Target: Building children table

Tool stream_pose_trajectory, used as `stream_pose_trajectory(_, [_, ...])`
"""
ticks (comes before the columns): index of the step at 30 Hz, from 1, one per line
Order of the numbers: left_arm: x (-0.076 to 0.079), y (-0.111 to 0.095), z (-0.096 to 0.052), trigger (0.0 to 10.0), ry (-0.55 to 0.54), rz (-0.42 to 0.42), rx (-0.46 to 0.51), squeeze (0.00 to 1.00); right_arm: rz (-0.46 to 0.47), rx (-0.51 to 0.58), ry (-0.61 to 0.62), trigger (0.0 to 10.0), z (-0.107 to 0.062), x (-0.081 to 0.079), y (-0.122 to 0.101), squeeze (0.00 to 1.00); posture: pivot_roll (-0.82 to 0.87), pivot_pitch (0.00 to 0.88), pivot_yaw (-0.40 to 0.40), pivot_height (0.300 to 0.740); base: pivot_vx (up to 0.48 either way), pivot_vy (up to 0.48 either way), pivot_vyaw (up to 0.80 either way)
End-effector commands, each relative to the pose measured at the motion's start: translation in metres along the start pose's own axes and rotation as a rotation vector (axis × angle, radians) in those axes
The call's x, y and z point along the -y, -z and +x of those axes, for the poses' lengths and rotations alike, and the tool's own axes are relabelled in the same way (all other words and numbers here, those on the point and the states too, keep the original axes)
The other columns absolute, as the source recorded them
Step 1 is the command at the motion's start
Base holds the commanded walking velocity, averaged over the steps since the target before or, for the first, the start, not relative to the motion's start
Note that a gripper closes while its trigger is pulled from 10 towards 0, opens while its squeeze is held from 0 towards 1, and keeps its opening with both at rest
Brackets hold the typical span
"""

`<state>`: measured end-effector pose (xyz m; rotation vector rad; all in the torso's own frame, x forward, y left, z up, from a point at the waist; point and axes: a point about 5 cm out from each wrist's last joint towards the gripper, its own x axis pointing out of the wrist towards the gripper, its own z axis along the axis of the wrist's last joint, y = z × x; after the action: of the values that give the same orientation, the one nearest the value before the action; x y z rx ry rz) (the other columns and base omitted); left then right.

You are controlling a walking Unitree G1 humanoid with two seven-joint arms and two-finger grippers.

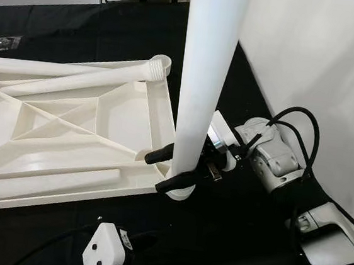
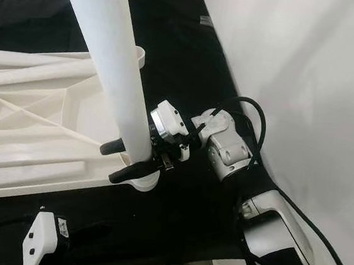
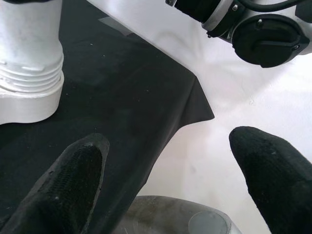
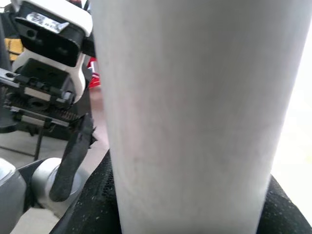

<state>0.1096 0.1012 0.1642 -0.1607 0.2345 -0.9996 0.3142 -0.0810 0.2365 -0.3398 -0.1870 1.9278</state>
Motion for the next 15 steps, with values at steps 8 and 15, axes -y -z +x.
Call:
stream_pose_trajectory(8, [0.0013,0.0023,-0.0015,10.0,0.005,-0.006,-0.017,0.00,-0.052,-0.123,0.107,10.0,-0.0055,-0.0077,0.0209,0.00,0.05,0.293,0.005,0.740,0.000,0.000,0.00])
stream_pose_trajectory(15, [0.0013,0.0024,-0.0016,10.0,0.004,-0.006,-0.017,0.00,-0.158,-0.249,0.058,10.0,-0.0042,-0.0087,0.0207,0.00,0.05,0.291,0.003,0.740,0.000,0.000,0.00])
